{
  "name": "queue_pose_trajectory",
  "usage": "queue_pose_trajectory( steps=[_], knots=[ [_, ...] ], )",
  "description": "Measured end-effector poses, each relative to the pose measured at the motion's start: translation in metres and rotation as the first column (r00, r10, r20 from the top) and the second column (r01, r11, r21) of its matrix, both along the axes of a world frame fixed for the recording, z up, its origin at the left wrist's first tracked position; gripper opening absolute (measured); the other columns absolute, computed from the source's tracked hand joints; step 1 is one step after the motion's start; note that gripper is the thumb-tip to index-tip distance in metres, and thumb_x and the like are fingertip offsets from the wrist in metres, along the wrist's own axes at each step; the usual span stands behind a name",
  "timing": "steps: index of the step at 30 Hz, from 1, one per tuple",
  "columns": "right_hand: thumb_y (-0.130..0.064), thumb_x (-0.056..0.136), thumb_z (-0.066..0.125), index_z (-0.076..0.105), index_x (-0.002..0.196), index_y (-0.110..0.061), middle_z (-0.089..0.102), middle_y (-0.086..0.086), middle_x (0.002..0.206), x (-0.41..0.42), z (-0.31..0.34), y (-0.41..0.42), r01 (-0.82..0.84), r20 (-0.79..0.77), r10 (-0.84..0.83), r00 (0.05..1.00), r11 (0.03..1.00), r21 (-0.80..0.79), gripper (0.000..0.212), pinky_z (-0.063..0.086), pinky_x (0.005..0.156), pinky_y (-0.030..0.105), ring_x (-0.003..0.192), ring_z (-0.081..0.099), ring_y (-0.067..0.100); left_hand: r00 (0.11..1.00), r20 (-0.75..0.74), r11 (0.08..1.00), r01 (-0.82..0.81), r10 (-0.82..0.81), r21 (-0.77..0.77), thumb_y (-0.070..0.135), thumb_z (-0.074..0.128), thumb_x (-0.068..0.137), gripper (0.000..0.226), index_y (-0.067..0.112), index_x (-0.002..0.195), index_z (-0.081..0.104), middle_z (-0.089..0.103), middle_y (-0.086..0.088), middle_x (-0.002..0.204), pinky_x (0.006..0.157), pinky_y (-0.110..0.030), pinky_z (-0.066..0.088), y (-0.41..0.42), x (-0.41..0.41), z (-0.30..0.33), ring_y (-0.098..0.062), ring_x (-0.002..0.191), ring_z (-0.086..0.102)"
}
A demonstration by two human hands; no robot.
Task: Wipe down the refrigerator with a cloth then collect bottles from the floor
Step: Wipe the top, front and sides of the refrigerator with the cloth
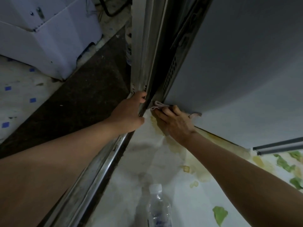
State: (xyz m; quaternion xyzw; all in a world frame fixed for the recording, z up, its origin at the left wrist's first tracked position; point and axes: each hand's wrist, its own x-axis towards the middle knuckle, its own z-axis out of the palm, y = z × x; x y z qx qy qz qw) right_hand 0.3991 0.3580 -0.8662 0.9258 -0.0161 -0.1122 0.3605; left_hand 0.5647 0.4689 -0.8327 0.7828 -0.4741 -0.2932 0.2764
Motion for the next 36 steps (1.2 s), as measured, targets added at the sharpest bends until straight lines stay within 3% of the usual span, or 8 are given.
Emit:
queue_pose_trajectory(
  steps=[3,7,14,19,26,29,32,36],
  knots=[
    [-0.034,0.096,0.043,0.046,0.138,-0.033,0.017,-0.005,0.157,-0.002,0.003,-0.001,0.055,0.007,-0.055,0.998,0.998,0.01,0.041,0.031,0.106,0.036,0.136,0.029,0.022,1.0,0.002,1.0,0.01,-0.01,0.005,0.008,0.07,0.076,0.086,0.03,0.144,0.023,0.043,0.004,0.142,0.096,-0.025,0.038,-0.004,-0.008,-0.001,-0.016,0.125,0.046],
    [-0.037,0.089,0.053,0.058,0.123,-0.041,0.034,-0.013,0.147,-0.021,0.004,-0.002,0.06,0.021,-0.06,0.998,0.998,-0.011,0.034,0.024,0.1,0.039,0.126,0.041,0.017,0.999,-0.008,0.999,0.038,-0.037,0.026,0.007,0.071,0.076,0.088,0.03,0.145,0.02,0.04,0.003,0.144,0.102,-0.031,0.039,-0.016,-0.026,0.0,-0.016,0.129,0.042],
    [-0.023,0.088,0.031,0.053,0.13,-0.034,0.042,-0.009,0.138,-0.042,-0.003,-0.003,0.131,0.163,-0.124,0.979,0.991,-0.028,0.049,0.023,0.094,0.038,0.119,0.044,0.019,0.999,0.046,1.0,-0.002,0.002,-0.007,0.008,0.067,0.077,0.082,0.024,0.143,0.021,0.046,-0.005,0.14,0.1,-0.044,0.044,-0.041,-0.051,0.01,-0.026,0.124,0.048],
    [-0.029,0.081,0.061,0.06,0.125,-0.032,0.055,-0.011,0.128,-0.081,-0.004,-0.014,0.115,0.243,-0.117,0.963,0.993,0.023,0.044,0.038,0.088,0.032,0.107,0.052,0.017,0.994,0.109,1.0,-0.007,0.004,0.027,0.008,0.069,0.076,0.091,0.026,0.146,0.014,0.041,-0.001,0.145,0.102,-0.036,0.041,-0.04,-0.055,0.005,-0.022,0.129,0.044],
    [-0.017,0.076,0.055,0.062,0.125,-0.031,0.058,-0.012,0.125,-0.131,0.0,-0.023,0.183,0.17,-0.183,0.968,0.983,0.02,0.051,0.032,0.085,0.032,0.104,0.056,0.015,0.994,0.085,0.998,-0.064,0.062,0.022,0.006,0.069,0.074,0.092,0.028,0.146,0.014,0.043,0.0,0.143,0.096,-0.034,0.041,-0.04,-0.065,0.009,-0.023,0.127,0.045],
    [-0.024,0.078,0.066,0.054,0.133,-0.032,0.045,-0.013,0.137,-0.158,0.003,-0.024,0.284,0.001,-0.285,0.959,0.958,0.04,0.056,0.036,0.091,0.031,0.115,0.049,0.014,0.992,0.106,0.997,-0.069,0.066,0.025,0.006,0.067,0.073,0.092,0.027,0.145,0.014,0.046,-0.001,0.14,0.09,-0.031,0.043,-0.04,-0.072,0.011,-0.025,0.123,0.048],
    [-0.019,0.084,0.056,0.044,0.14,-0.027,0.034,-0.008,0.142,-0.172,0.012,-0.023,0.372,-0.058,-0.368,0.928,0.925,0.074,0.058,0.039,0.094,0.033,0.12,0.043,0.02,0.991,0.086,0.993,-0.107,0.103,0.045,0.005,0.066,0.071,0.084,0.021,0.141,0.021,0.05,-0.005,0.135,0.093,-0.039,0.048,-0.04,-0.08,0.011,-0.028,0.119,0.051],
    [-0.014,0.083,0.047,0.04,0.142,-0.025,0.037,-0.006,0.14,-0.206,0.02,-0.026,0.441,-0.066,-0.436,0.898,0.893,0.091,0.06,0.038,0.096,0.035,0.119,0.043,0.023,0.971,0.238,0.999,-0.042,0.038,0.013,0.007,0.064,0.072,0.064,0.012,0.129,0.036,0.052,-0.012,0.128,0.09,-0.044,0.047,-0.032,-0.099,0.013,-0.034,0.114,0.052]
  ],
)
